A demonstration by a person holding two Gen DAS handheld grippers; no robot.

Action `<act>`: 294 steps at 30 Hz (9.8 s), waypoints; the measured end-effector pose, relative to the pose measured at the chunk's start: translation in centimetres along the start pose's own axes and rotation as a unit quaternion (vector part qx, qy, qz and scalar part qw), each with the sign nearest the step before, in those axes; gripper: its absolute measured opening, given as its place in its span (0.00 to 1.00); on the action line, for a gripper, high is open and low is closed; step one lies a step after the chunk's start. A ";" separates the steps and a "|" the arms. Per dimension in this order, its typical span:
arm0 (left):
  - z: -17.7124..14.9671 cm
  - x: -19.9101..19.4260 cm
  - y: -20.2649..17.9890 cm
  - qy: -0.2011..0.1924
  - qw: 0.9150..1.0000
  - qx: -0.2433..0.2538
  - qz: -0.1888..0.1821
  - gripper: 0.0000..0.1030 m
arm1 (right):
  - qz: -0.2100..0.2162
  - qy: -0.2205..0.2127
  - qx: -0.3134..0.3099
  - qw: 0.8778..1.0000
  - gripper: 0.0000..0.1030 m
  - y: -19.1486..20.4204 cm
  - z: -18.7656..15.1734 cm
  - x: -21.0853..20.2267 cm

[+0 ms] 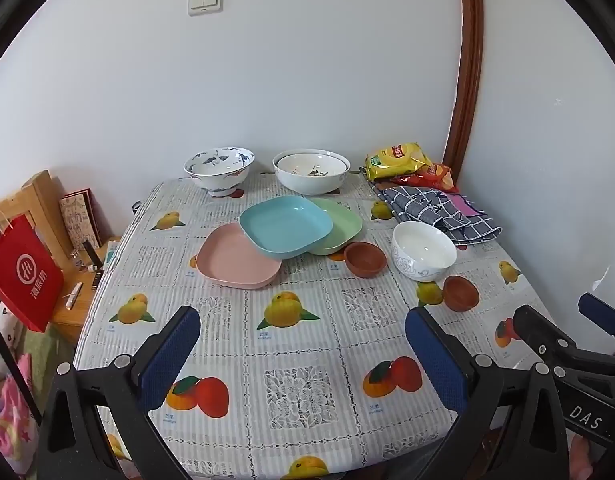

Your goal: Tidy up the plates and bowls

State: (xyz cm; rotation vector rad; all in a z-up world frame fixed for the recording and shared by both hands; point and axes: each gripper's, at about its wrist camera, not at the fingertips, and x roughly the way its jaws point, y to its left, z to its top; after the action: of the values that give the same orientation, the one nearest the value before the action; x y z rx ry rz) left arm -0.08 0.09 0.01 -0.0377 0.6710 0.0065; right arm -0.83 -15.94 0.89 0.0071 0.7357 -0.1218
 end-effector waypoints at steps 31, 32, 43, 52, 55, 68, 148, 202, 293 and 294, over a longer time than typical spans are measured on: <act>0.5 -1.2 0.7 -0.003 1.000 0.000 0.007 1.00 | 0.023 0.003 0.003 1.000 1.00 0.7 0.4 -1.2; 0.5 -1.2 0.7 -0.003 1.000 0.000 0.007 1.00 | 0.023 0.003 0.004 1.000 1.00 0.7 0.4 -1.2; 0.5 -1.2 0.7 -0.003 1.000 0.000 0.007 1.00 | 0.025 0.002 0.011 1.000 1.00 0.4 0.3 -1.1; 0.6 -1.1 0.7 -0.003 1.000 0.000 0.008 1.00 | 0.023 0.001 0.012 1.000 1.00 0.3 0.3 -1.2; 0.5 -1.2 0.7 -0.004 1.000 0.001 0.008 1.00 | 0.023 0.000 0.012 1.000 1.00 0.3 0.3 -1.3; 0.5 -1.2 0.7 -0.004 1.000 0.000 0.008 1.00 | 0.022 0.001 0.013 1.000 1.00 0.3 0.3 -1.3; 5.2 11.7 6.2 0.079 0.996 -0.046 0.016 0.95 | 0.067 0.046 -0.012 0.997 0.94 5.0 5.4 11.0; 8.9 32.3 9.3 0.159 0.986 -0.048 -0.005 0.32 | 0.135 0.160 -0.020 0.978 0.26 13.2 9.5 32.6; 2.6 21.7 15.7 0.162 0.979 -0.119 0.044 0.10 | 0.205 0.160 -0.048 0.964 0.10 18.0 4.2 24.0; 2.6 21.9 15.8 0.162 0.978 -0.121 0.043 0.10 | 0.205 0.160 -0.050 0.964 0.10 18.2 4.4 24.3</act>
State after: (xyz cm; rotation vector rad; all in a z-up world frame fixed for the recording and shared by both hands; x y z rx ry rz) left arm 18.42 15.84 -12.06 -0.2483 0.9956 0.1697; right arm 21.99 -0.74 -12.81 0.0846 1.0468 0.3208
